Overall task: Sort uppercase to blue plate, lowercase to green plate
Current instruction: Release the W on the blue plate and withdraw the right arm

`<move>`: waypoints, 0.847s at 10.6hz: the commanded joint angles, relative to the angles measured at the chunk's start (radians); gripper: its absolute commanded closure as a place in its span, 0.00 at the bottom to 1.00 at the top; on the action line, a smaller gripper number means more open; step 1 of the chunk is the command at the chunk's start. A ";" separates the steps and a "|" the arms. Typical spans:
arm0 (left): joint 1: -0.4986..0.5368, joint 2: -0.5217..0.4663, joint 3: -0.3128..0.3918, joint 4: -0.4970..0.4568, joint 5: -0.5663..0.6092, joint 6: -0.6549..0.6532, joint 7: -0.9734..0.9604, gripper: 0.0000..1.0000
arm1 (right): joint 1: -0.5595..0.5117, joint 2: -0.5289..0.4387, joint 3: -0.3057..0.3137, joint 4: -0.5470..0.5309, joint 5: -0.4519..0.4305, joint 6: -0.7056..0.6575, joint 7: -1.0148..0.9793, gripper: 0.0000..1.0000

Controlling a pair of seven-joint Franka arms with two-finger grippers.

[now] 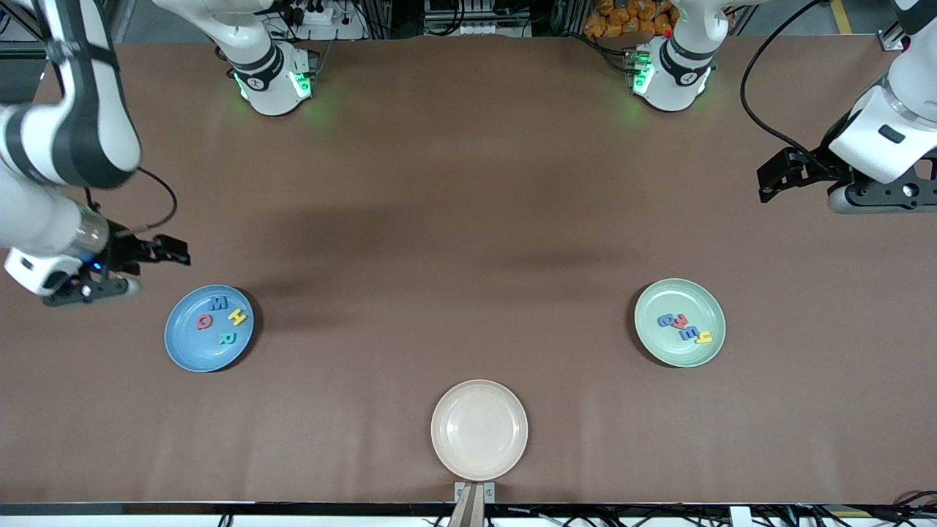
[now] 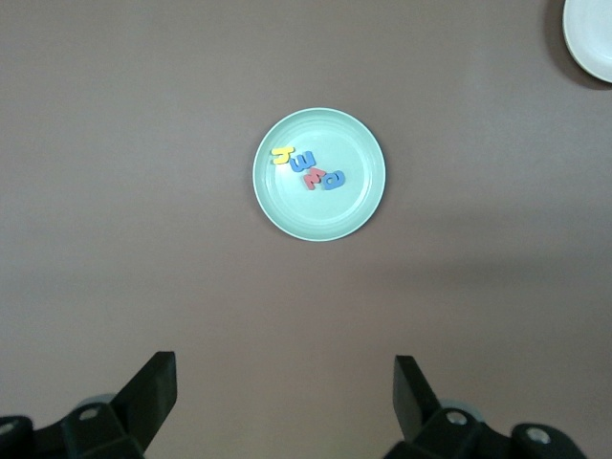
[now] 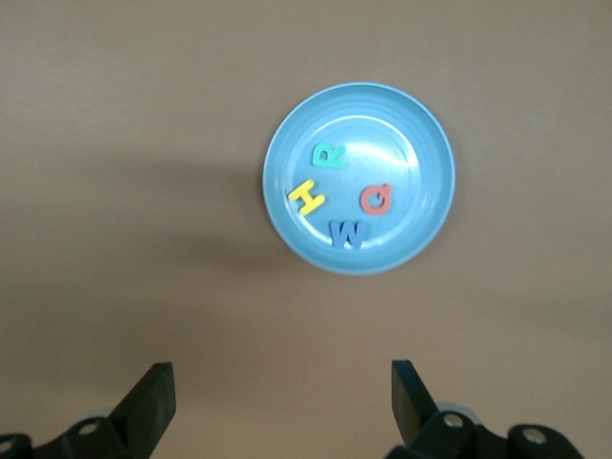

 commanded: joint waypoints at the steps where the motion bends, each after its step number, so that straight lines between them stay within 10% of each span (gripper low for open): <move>1: 0.005 -0.011 -0.006 0.009 -0.024 -0.019 0.014 0.00 | -0.030 -0.110 0.018 0.001 -0.011 -0.080 0.025 0.00; 9: 0.005 -0.010 -0.006 0.019 -0.019 -0.019 0.019 0.00 | -0.018 -0.113 0.001 0.302 -0.014 -0.308 0.060 0.00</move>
